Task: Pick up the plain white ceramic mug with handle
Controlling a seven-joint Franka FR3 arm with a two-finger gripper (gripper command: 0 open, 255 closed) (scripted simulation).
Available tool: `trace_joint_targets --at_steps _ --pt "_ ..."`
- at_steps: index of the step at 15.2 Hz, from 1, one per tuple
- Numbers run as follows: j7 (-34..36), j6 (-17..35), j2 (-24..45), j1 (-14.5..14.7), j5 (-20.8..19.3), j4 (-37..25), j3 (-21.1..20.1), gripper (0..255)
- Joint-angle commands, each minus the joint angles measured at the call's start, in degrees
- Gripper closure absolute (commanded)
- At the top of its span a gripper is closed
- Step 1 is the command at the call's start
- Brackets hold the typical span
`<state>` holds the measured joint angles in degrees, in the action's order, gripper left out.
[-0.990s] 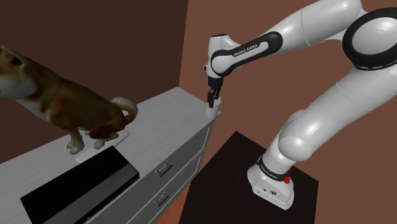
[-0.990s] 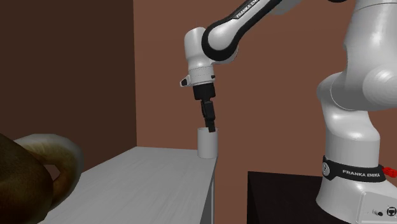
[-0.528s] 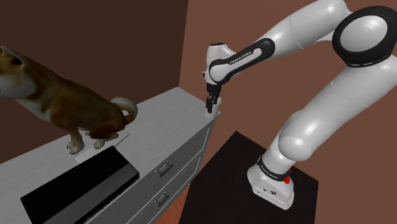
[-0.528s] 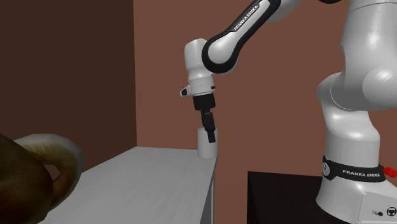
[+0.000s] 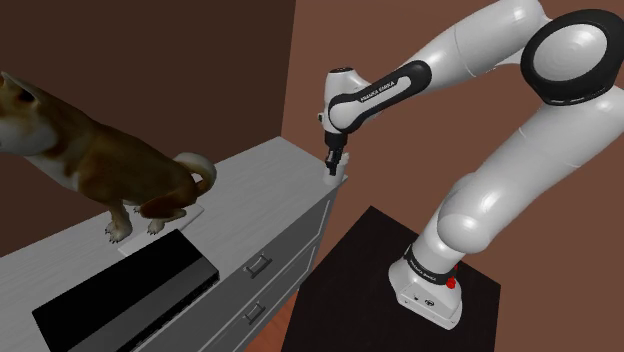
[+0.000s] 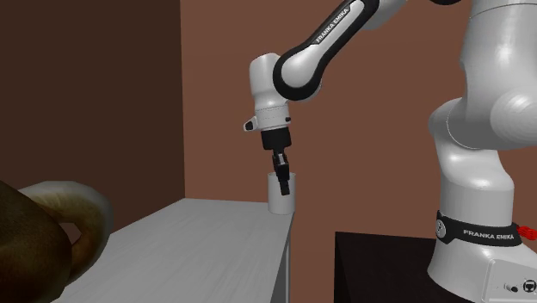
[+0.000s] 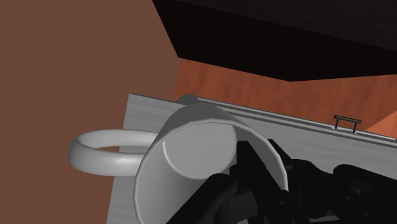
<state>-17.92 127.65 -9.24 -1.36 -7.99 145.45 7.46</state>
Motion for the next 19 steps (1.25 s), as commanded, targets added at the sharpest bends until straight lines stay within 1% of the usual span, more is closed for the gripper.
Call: trace_joint_targets --at_steps 1,2,17,19 --pt "0.0 0.0 0.0 0.0 0.0 0.0 0.0 255" --pt "0.0 0.0 0.0 0.0 0.0 0.0 0.0 255" --pt "-0.7 -12.9 -7.3 0.2 0.3 -5.7 -0.5 255" --pt "-0.7 -13.0 -7.3 0.2 0.3 -5.7 -0.5 255"
